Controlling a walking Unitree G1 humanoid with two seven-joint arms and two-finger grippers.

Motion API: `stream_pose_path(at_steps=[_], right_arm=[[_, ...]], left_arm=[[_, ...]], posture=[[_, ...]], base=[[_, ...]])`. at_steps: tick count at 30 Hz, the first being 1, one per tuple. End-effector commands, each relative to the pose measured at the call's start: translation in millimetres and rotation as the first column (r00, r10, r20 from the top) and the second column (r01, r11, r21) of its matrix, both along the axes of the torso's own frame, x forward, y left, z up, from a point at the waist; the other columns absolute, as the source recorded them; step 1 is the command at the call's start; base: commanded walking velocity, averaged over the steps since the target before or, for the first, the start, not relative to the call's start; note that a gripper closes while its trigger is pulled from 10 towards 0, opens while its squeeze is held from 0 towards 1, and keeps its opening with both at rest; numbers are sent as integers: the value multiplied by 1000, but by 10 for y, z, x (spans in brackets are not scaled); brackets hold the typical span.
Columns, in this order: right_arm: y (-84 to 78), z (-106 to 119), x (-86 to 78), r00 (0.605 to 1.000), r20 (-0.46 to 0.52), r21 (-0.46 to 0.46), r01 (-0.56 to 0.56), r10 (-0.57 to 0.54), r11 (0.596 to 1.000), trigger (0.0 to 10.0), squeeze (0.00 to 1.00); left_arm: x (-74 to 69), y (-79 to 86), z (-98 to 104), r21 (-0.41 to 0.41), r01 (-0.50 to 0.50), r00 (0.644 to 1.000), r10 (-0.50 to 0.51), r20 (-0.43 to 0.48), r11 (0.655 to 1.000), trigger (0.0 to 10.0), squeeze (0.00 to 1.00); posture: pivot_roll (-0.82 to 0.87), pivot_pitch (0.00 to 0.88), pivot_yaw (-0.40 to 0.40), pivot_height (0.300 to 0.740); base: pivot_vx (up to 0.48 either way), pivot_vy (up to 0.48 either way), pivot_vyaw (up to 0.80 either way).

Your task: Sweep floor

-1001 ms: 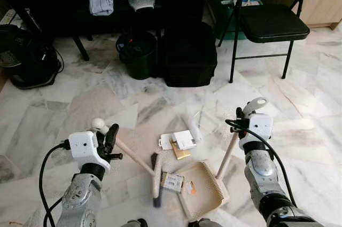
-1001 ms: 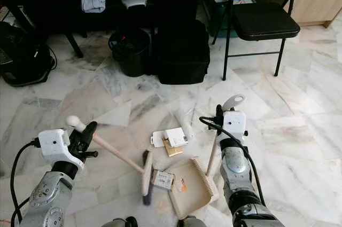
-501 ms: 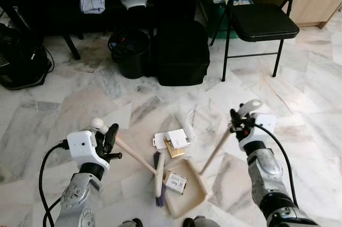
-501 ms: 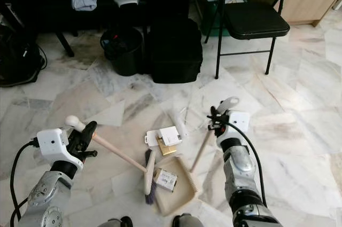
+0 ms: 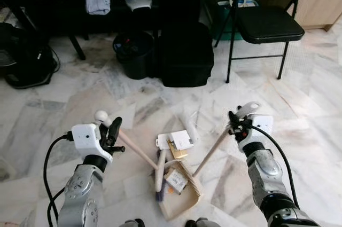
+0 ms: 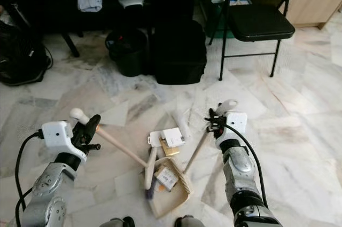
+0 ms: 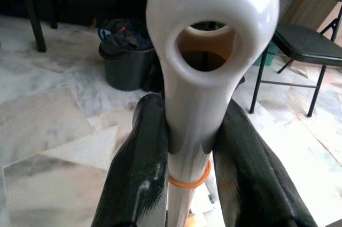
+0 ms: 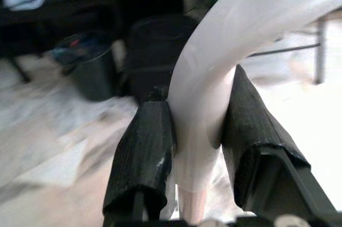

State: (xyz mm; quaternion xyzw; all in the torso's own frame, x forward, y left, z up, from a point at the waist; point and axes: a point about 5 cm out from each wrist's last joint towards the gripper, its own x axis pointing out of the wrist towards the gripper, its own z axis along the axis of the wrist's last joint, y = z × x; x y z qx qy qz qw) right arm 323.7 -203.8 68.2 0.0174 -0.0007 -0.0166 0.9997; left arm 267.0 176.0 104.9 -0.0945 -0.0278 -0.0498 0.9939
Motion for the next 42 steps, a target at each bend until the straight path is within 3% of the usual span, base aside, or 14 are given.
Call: stream_pose_path(at_steps=[1,12,20,25,35,37,42], right_arm=[[-191,268,80,984,130,-20,126,-122,992,10000,0],[-331,524,187,938,218,-37,285,-270,958,10000,0],[-206,520,245,947,204,-13,257,-249,966,10000,0],[-113,423,231,961,163,49,220,-225,974,10000,0],[-140,395,178,952,176,123,233,-252,965,10000,0],[-178,369,137,948,178,149,240,-264,959,10000,0],[-214,347,94,944,182,168,247,-276,954,10000,0]], left_arm=[[34,6,-29,22,11,1000,-10,-8,1000,10000,0],[162,0,-52,37,19,1000,-19,1,999,10000,0],[250,-19,-40,75,20,999,-22,26,997,10000,0],[292,36,-24,102,-23,999,19,34,994,10000,0],[339,147,-90,36,-115,993,115,11,993,10000,0],[334,234,-104,-20,-175,984,175,-1,984,10000,0],[342,292,-98,-68,-215,977,215,-4,974,10000,0]], posture=[[-17,57,-5,740],[-6,0,4,740],[-5,0,-4,740],[-9,0,-4,740],[-40,0,-2,740],[-45,0,-2,740],[-47,0,1,740]], base=[[0,0,0],[0,0,0],[0,0,0],[0,0,0],[0,0,0],[0,0,0],[0,0,0]])
